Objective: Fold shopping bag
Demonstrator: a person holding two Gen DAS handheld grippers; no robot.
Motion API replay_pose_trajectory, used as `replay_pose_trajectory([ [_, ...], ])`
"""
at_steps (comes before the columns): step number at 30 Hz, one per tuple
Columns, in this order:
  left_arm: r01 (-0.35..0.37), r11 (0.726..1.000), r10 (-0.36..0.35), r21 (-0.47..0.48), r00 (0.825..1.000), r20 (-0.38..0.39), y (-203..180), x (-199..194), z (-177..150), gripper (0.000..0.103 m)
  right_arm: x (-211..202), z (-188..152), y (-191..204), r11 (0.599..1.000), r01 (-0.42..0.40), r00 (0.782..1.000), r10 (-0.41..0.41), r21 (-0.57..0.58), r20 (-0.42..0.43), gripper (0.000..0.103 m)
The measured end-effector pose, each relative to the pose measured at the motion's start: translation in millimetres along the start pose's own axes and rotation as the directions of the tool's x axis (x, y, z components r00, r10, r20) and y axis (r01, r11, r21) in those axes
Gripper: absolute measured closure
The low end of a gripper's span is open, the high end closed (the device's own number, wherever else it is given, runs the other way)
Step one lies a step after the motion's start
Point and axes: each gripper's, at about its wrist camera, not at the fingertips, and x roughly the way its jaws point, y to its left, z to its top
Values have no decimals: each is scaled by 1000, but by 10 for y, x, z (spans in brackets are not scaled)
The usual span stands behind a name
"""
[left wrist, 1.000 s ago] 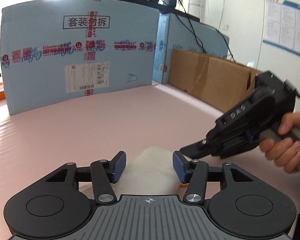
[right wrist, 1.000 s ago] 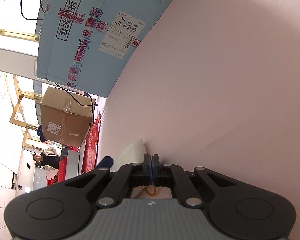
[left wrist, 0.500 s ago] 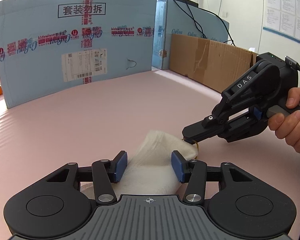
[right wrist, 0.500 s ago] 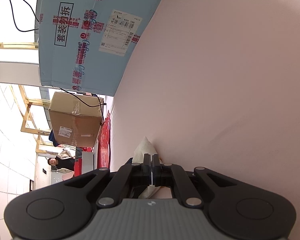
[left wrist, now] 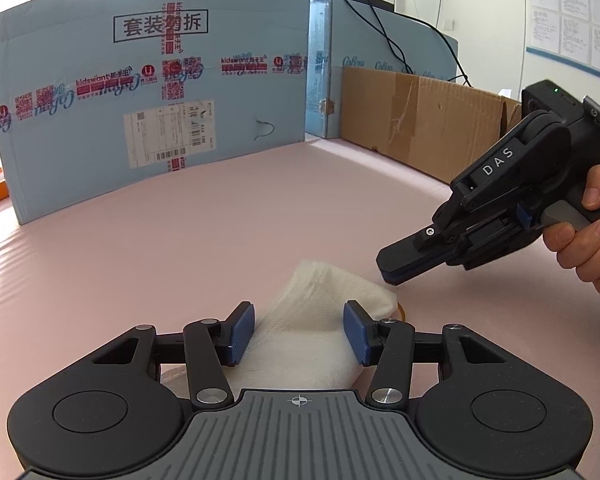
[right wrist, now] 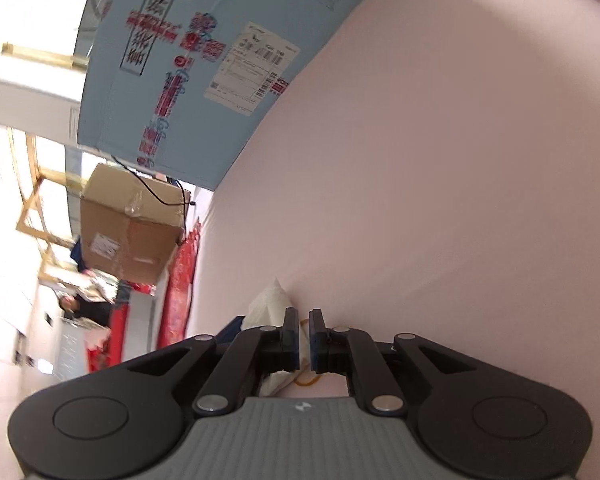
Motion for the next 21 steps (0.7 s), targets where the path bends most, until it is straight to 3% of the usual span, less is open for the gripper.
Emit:
replay_pose_trajectory([
  [2,-20,1000,20,24,1000,0,-41,-3,-2,53,21,-41,176,986,68,998,-69,-152,-4,75],
  [4,-36,998,36,43,999,1,-70,-12,-4,53,75,-108,360,940,134,990,-140,-314,2,76],
  [6,-47,998,47,49,999,0,-74,-25,-10,53,148,-204,526,859,219,972,-232,-462,28,87],
  [9,-49,998,49,49,999,1,-73,-31,-12,53,250,-367,696,734,287,945,-322,-616,58,88],
  [11,-55,997,55,57,999,4,-87,-37,-14,53,313,-454,786,672,312,930,-362,-672,70,84],
  [17,-51,997,51,54,999,7,-80,-38,-12,53,397,-575,929,564,324,904,-421,-759,73,85],
  [19,-49,998,48,51,999,7,-76,-40,-12,53,397,-631,953,518,309,905,-417,-798,80,92],
  [21,-45,998,45,47,999,8,-67,-42,-12,53,377,-630,951,530,282,918,-391,-799,65,101],
])
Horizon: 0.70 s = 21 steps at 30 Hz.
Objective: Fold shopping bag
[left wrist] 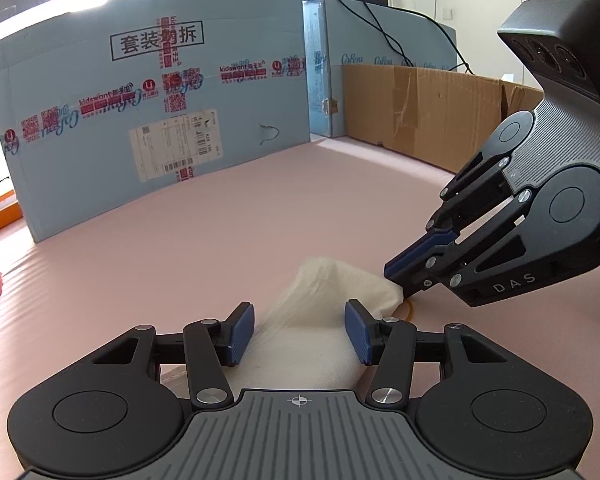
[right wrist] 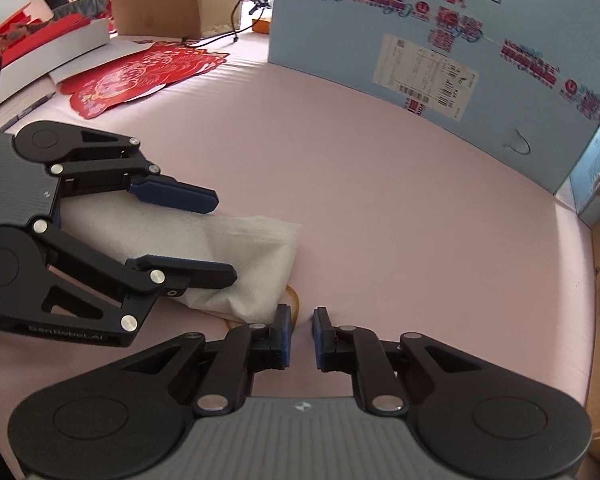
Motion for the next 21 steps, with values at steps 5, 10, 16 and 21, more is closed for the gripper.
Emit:
replay_pose_trajectory([
  [5,7,1000,-7,-8,1000,-1,13,5,-3,53,-20,8,-444,931,-205,979,189,302,81,103],
  [10,11,1000,-11,-13,1000,-2,19,13,-17,53,182,-286,-1110,536,-495,858,426,684,287,103],
  [16,14,1000,-14,-17,1000,-2,27,25,-29,53,233,-412,-1187,472,-507,848,425,721,317,99],
  [21,5,1000,-5,-5,1000,-5,8,31,-30,53,115,-218,-1014,699,-401,915,339,591,220,99],
])
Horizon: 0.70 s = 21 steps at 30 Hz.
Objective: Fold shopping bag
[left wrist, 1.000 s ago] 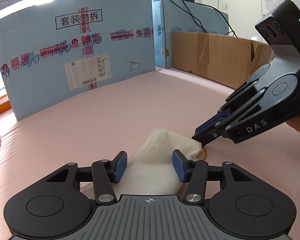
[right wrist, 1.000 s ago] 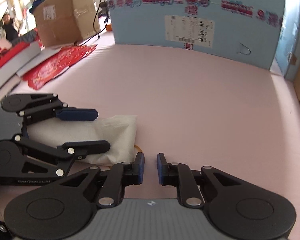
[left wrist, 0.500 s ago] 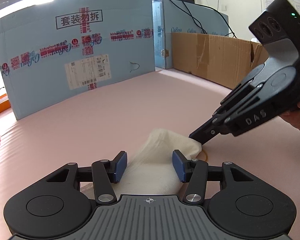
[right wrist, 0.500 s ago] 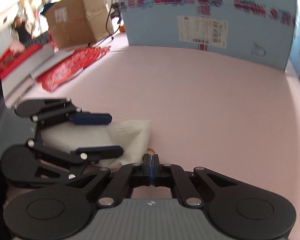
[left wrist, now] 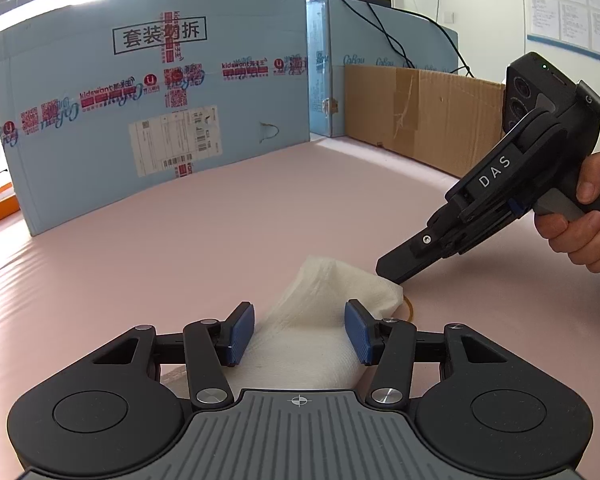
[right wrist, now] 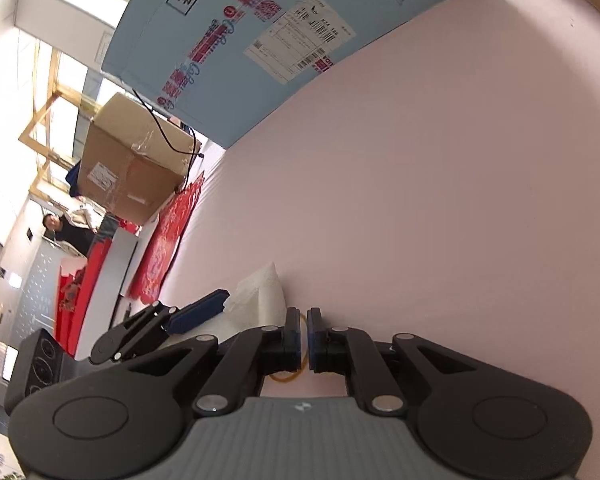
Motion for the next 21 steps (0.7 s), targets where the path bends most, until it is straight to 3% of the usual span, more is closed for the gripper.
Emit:
replay_pose_trajectory([
  [4,-16,1000,16,25,1000,-1,-33,-10,-10,53,53,-69,373,956,136,990,-144,-261,-10,98],
  [7,-25,999,25,36,1000,2,-50,-18,-16,53,118,-218,644,871,243,965,-261,-427,16,95],
  [11,-23,999,23,35,1000,4,-41,-23,-22,53,226,-327,859,764,330,930,-365,-554,50,90],
  [13,-22,999,22,34,1000,5,-35,-21,-23,53,254,-369,919,710,390,901,-425,-587,86,69],
  [14,-20,999,20,33,1000,5,-31,-19,-24,53,260,-384,934,681,428,882,-458,-594,110,53],
  [16,-15,999,15,28,1000,5,-18,-16,-24,53,236,-378,886,708,403,894,-439,-580,87,70],
  [18,-9,1000,9,21,1000,5,-5,-13,-24,53,235,-356,867,736,369,909,-412,-568,56,77],
  [20,-8,1000,8,20,1000,5,-9,-16,-27,53,255,-365,884,727,360,910,-411,-585,49,83],
  [21,-7,1000,7,18,1000,5,-11,-17,-29,53,256,-368,896,729,347,915,-402,-590,41,93],
])
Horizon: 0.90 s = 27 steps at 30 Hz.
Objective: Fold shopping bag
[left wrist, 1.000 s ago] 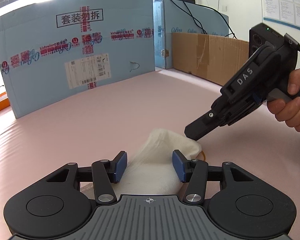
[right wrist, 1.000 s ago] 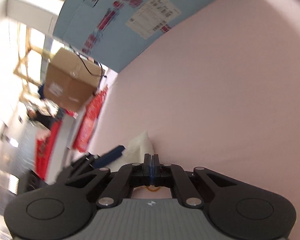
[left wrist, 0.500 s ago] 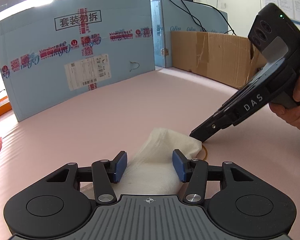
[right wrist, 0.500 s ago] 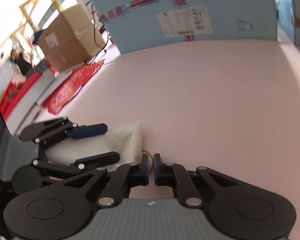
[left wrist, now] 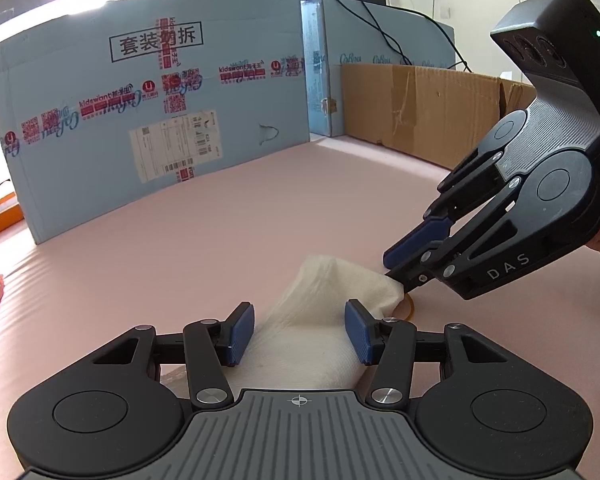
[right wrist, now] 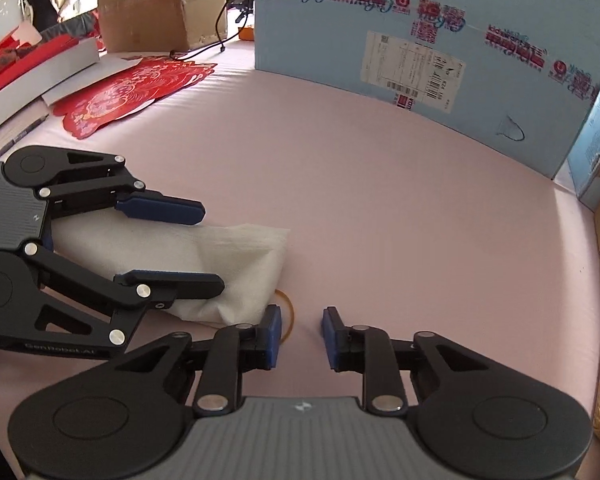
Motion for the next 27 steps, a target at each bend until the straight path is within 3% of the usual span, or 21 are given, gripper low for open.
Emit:
replay_pose_trajectory([
  [3,4,1000,-4,-5,1000,0,1,-2,-3,53,-16,-4,-25,998,-51,999,51,26,15,101],
  [6,6,1000,-6,-8,1000,0,-6,0,-7,53,-7,-34,-321,960,-176,984,168,220,53,102],
  [8,7,1000,-7,-10,1000,0,-7,3,-10,53,43,-88,-567,883,-282,959,264,374,99,102],
  [10,8,1000,-8,-11,1000,-1,-8,6,-12,53,126,-206,-832,753,-385,921,356,534,161,102],
  [12,9,1000,-9,-11,1000,-1,-7,9,-11,53,201,-310,-977,648,-450,886,413,615,213,102],
  [15,11,1000,-11,-14,1000,-2,-2,9,-12,53,240,-393,-1057,571,-499,855,447,652,263,102],
  [22,9,1000,-9,-16,1000,-2,-1,-5,12,53,253,-433,-1055,509,-547,816,500,665,289,100],
  [25,11,1000,-11,-10,1000,-2,18,-1,23,53,326,-513,-1109,418,-570,788,523,707,325,97],
  [27,9,1000,-9,-6,1000,-2,20,0,22,53,366,-544,-1129,378,-579,777,526,723,347,97],
])
